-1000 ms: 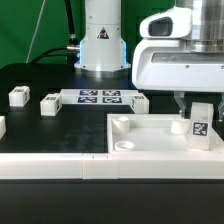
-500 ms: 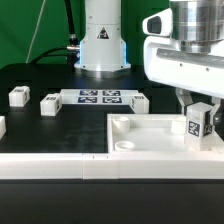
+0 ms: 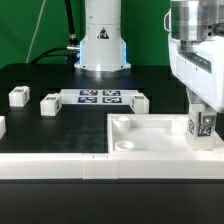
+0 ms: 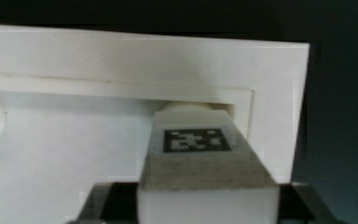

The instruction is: Assemble one leg

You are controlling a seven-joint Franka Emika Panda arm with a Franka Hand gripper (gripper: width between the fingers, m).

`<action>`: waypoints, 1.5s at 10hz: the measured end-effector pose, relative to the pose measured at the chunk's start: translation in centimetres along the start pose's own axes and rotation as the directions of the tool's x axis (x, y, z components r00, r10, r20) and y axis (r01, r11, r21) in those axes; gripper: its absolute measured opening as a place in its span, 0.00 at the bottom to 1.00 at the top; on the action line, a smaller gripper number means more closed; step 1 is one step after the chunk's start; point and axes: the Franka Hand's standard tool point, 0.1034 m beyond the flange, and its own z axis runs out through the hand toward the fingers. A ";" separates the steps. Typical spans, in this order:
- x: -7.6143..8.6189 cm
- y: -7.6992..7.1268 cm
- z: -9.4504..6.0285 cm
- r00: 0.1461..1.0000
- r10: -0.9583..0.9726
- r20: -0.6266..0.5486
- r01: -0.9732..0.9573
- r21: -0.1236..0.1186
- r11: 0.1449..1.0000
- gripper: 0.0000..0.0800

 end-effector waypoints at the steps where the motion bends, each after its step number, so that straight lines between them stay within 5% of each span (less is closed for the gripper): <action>1: 0.0 0.0 0.0 1.000 0.000 0.000 0.000 0.000 1.000 0.36; 2: 0.0 0.0 0.0 1.000 -0.015 0.000 0.015 0.000 1.000 0.36; 4: 0.1 0.0 0.1 0.993 -0.120 0.001 0.120 -0.001 0.993 0.73; 9: -0.6 0.1 0.0 0.799 -0.602 0.009 0.602 -0.011 0.799 0.81; 15: -0.2 -0.2 0.3 0.223 -0.975 -0.006 0.973 -0.066 0.223 0.81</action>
Offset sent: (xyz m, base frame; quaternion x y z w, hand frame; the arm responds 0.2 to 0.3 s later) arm 0.0047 0.0059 -0.0019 -0.0008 -0.0364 -0.0905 0.9952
